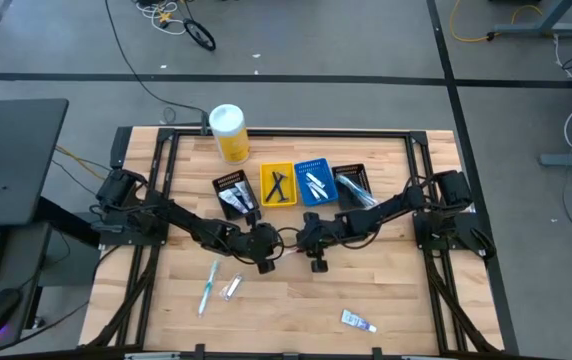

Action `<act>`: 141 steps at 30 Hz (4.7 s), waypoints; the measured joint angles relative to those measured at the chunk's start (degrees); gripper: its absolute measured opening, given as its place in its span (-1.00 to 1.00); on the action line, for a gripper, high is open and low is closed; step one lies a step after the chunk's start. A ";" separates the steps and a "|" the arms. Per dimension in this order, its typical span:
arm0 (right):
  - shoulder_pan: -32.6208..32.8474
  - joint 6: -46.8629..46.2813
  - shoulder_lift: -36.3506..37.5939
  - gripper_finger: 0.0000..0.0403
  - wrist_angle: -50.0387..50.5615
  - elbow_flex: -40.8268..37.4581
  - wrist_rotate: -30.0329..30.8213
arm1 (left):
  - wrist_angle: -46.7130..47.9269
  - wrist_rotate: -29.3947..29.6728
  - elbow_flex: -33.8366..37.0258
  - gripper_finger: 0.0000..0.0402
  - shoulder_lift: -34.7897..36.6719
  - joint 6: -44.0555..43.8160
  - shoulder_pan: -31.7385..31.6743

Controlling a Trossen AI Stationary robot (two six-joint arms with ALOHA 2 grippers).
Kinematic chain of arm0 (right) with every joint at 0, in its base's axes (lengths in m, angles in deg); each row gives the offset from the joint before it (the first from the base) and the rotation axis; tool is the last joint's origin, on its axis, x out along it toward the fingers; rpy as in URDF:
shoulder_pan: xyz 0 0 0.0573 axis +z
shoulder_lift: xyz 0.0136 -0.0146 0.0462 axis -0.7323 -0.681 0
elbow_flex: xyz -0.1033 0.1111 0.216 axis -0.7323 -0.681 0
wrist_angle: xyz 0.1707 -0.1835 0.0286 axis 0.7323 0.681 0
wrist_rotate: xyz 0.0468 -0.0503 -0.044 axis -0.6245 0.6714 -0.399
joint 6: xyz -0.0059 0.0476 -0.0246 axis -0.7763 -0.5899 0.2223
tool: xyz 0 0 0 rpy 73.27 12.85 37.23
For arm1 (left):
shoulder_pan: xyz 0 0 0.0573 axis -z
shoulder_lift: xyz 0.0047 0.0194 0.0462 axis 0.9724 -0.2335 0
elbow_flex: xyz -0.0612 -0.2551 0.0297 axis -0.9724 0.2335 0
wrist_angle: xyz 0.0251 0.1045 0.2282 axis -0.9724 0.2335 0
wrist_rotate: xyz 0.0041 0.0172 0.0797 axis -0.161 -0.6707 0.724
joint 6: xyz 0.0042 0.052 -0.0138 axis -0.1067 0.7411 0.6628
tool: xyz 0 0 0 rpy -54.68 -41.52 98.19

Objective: Pick & Place Travel size toiletries
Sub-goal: Put the orange toothbrush into the right black basket, then put the white toothpaste into the left black basket

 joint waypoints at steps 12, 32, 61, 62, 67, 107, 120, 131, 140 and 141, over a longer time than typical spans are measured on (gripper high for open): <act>0.21 -4.35 7.61 -0.84 10.23 -0.57 7.62 | -0.22 3.90 0.00 -0.45 0.00 0.97 0.00; -9.78 -42.50 37.65 -0.85 57.89 -0.83 27.69 | -2.87 6.05 0.00 -0.49 0.00 3.93 0.00; -25.78 -23.47 32.15 -0.65 57.39 3.94 12.49 | -3.59 3.04 0.02 -0.51 0.00 5.99 0.00; -25.78 -23.47 32.15 -0.65 57.47 4.39 11.65 | -3.59 3.03 0.02 -0.51 0.00 5.99 0.01; -25.46 -23.43 32.17 -0.65 57.83 4.92 9.82 | -3.59 3.03 0.02 -0.51 0.00 5.99 0.00; 20.04 -38.51 31.54 -0.64 30.00 -5.61 -9.38 | -3.53 1.41 0.00 -0.41 0.52 2.97 0.20; 31.71 -37.49 25.99 -0.64 11.19 -11.14 -3.71 | -3.61 0.66 0.00 -0.41 0.48 2.96 0.20; 38.04 -54.46 17.56 -0.64 37.83 9.84 -2.27 | -4.10 1.32 -4.06 -0.41 0.42 11.05 -3.22; 36.31 -61.06 9.26 -0.64 44.14 12.63 -13.25 | -4.09 -1.19 -9.95 -0.41 0.42 15.79 -7.85; 36.23 -61.37 8.98 -0.64 44.22 12.63 -13.58 | -4.07 -2.05 -10.41 -0.41 0.42 15.16 -8.25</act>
